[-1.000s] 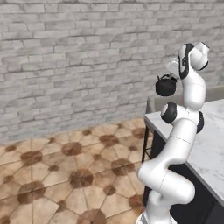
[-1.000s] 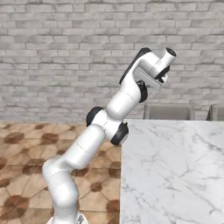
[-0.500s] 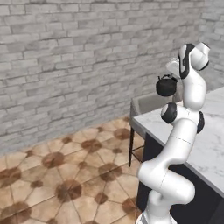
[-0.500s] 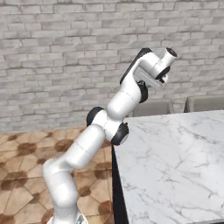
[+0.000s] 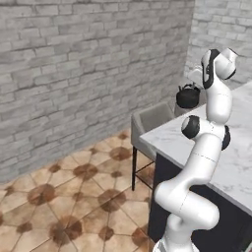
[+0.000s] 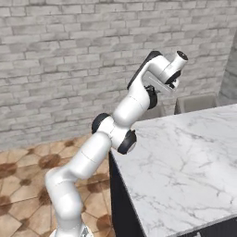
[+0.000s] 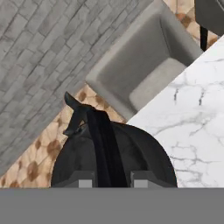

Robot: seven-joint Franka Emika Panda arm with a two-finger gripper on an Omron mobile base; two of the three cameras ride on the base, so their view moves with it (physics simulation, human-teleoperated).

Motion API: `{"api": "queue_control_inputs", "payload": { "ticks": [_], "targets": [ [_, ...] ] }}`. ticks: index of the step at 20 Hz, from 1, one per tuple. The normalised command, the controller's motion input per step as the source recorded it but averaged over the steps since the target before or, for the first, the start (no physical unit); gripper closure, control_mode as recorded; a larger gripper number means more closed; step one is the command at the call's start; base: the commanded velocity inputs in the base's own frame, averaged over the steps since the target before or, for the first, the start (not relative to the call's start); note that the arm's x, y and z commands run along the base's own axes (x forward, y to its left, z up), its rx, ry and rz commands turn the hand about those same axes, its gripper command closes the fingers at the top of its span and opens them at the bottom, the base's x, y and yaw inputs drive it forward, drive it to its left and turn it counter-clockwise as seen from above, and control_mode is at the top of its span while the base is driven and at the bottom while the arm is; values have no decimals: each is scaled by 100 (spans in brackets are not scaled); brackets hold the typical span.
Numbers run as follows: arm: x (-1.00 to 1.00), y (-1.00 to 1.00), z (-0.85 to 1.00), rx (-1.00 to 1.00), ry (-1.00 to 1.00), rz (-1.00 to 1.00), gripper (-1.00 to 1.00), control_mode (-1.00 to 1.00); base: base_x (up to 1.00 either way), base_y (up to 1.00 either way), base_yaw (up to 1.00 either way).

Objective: The kettle is done boiling. Turn off the stove, then wait for 300 timesteps before moving the kettle to the dining table.

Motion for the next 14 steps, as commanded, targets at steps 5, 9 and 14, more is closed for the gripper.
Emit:
{"api": "queue_control_inputs", "payload": {
  "ticks": [5,9,14],
  "targets": [
    [0,0,0,0,0,0,100,100,23,-56,-47],
    [0,0,0,0,0,0,100,100,26,-59,-46],
    [0,0,0,0,0,0,100,100,22,-28,-31]
  ]
}}
